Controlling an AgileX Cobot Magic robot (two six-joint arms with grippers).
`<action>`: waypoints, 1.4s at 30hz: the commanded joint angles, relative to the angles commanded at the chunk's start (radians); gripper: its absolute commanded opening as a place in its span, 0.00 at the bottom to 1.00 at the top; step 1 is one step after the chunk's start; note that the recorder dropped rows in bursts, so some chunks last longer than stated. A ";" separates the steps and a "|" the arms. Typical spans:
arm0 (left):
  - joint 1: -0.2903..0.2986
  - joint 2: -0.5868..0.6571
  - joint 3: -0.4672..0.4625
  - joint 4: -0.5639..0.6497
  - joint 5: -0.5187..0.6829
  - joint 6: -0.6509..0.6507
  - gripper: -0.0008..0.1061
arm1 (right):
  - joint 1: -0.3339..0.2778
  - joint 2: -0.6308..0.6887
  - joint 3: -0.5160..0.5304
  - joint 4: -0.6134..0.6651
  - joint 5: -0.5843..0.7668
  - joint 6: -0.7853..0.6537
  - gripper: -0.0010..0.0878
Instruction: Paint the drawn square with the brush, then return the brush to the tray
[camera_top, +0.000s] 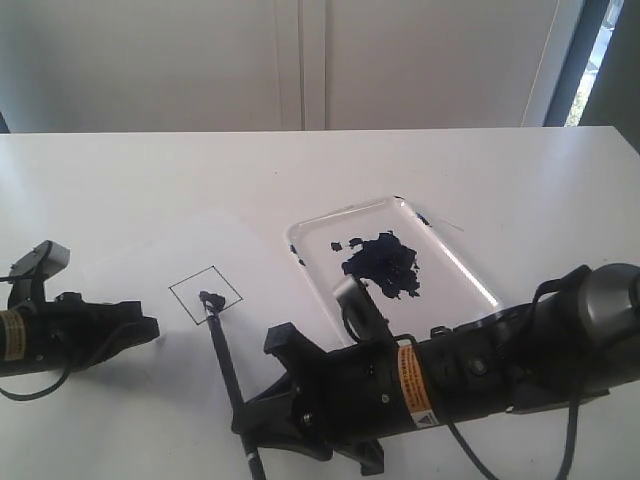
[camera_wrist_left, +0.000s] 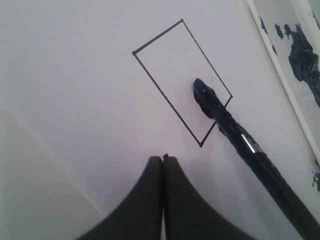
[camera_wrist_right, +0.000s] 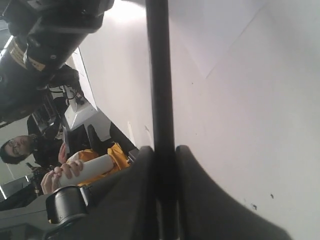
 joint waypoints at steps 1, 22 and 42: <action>0.000 0.000 0.000 0.005 0.002 -0.003 0.01 | 0.000 0.000 -0.002 0.000 0.014 0.000 0.01; 0.000 0.000 0.000 0.002 -0.168 -0.006 0.01 | 0.000 0.000 -0.070 -0.017 0.016 -0.007 0.01; -0.088 0.000 -0.134 0.305 0.328 -0.353 0.01 | 0.000 0.000 -0.074 0.048 0.009 -0.005 0.01</action>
